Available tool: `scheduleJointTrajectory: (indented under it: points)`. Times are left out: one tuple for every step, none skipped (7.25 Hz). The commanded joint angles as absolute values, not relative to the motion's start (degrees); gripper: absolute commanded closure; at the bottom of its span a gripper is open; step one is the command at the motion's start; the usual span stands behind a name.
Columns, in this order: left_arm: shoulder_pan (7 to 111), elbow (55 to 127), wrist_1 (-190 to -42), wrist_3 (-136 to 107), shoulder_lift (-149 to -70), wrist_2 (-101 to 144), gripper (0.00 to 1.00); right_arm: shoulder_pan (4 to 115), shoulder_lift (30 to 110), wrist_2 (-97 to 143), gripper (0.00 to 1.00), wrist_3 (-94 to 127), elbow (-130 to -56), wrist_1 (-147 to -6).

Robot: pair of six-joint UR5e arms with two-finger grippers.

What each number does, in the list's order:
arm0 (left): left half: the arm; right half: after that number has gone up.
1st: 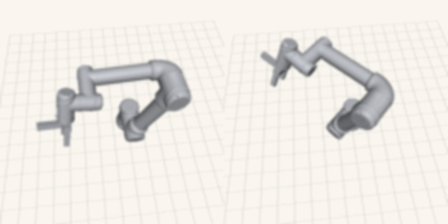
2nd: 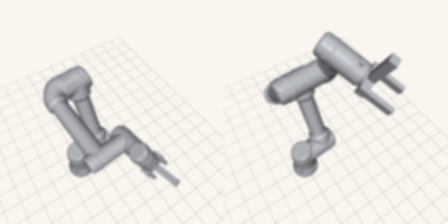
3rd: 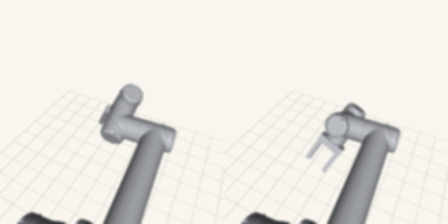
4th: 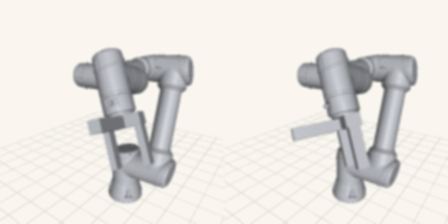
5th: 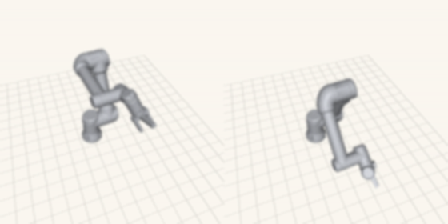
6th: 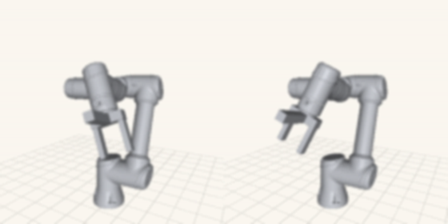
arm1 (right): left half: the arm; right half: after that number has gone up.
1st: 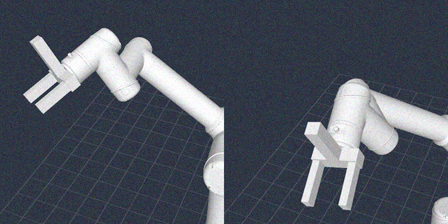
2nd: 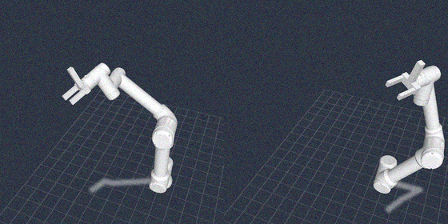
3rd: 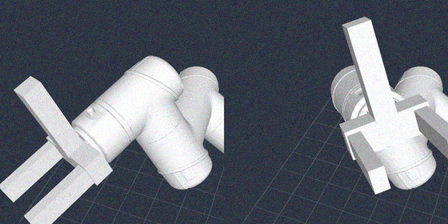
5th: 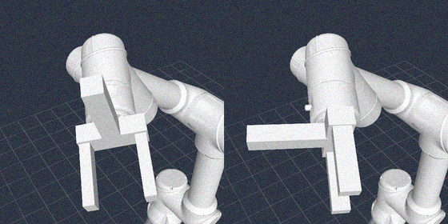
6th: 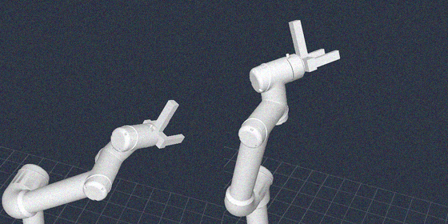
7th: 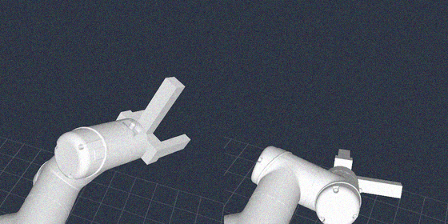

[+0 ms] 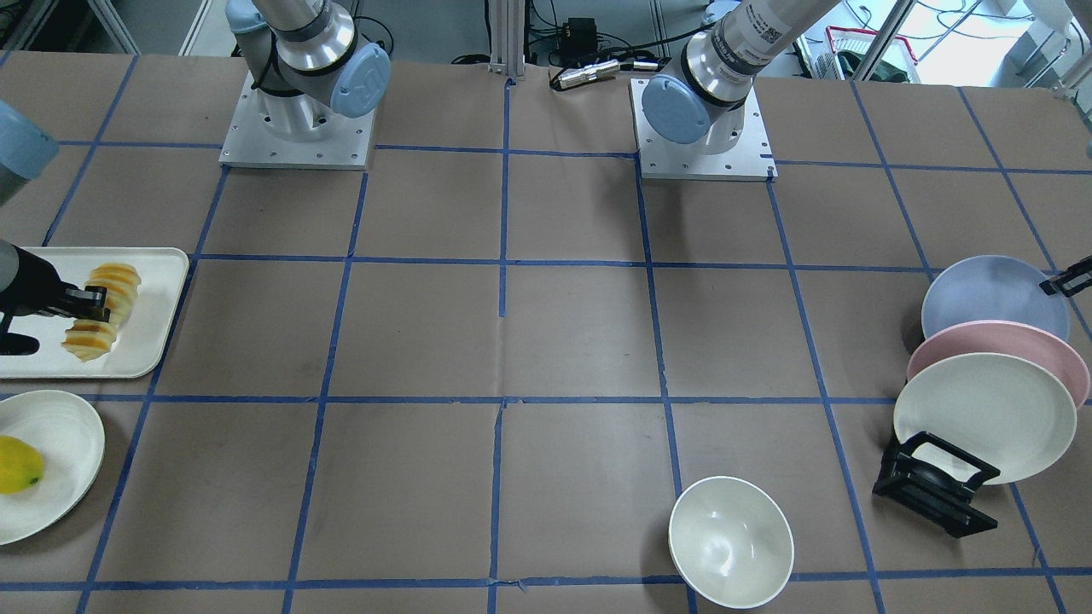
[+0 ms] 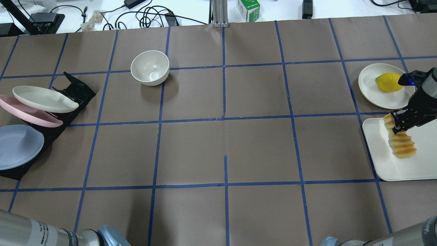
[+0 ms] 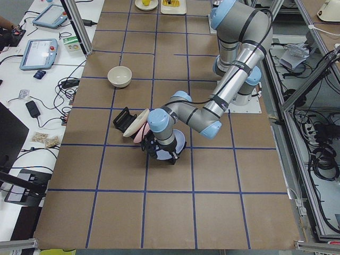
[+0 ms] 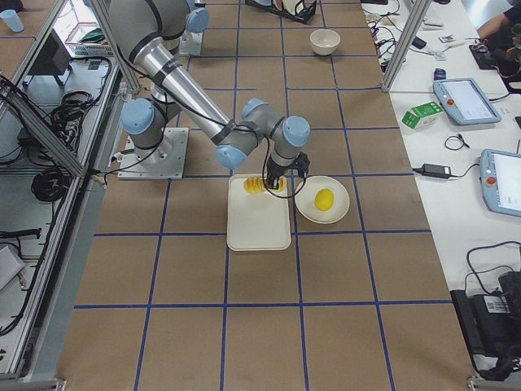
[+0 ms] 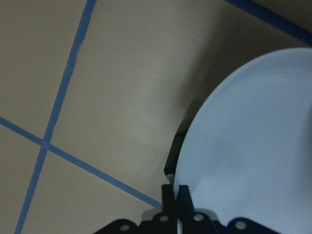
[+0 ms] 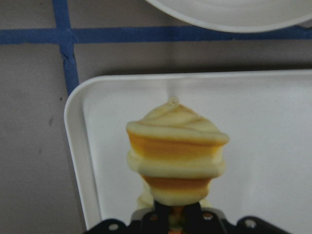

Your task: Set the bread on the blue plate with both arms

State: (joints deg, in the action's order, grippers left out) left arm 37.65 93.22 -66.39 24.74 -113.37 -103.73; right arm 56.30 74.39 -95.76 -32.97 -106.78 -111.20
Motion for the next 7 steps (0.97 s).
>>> scheduleJointTrajectory:
  points:
    - [40.8,89.7,-69.4,24.9,-111.5,-104.1,1.00,60.4,76.5,-96.0,1.00,-28.9,-98.0,-100.3]
    - [42.0,87.8,-74.5,24.8,-109.8,-104.3,1.00,61.8,76.6,-95.5,1.00,-24.4,-94.3,-94.2]
    - [42.0,86.9,-81.2,24.6,-107.6,-104.3,1.00,64.7,76.7,-94.9,1.00,-23.3,-91.5,-91.5]
    - [42.2,87.0,-83.5,24.6,-105.1,-104.4,1.00,67.3,77.7,-94.6,1.00,-20.0,-89.3,-87.1]
    - [42.3,87.2,-89.2,24.1,-102.1,-104.6,1.00,70.1,77.9,-92.1,1.00,-15.9,-88.5,-86.7]
    - [42.5,87.9,-93.1,22.1,-99.4,-104.2,1.00,72.2,77.7,-89.5,1.00,-14.6,-88.5,-86.7]
    - [44.5,88.0,-97.1,20.1,-97.1,-103.8,1.00,73.9,77.8,-86.8,1.00,-11.1,-88.5,-86.5]
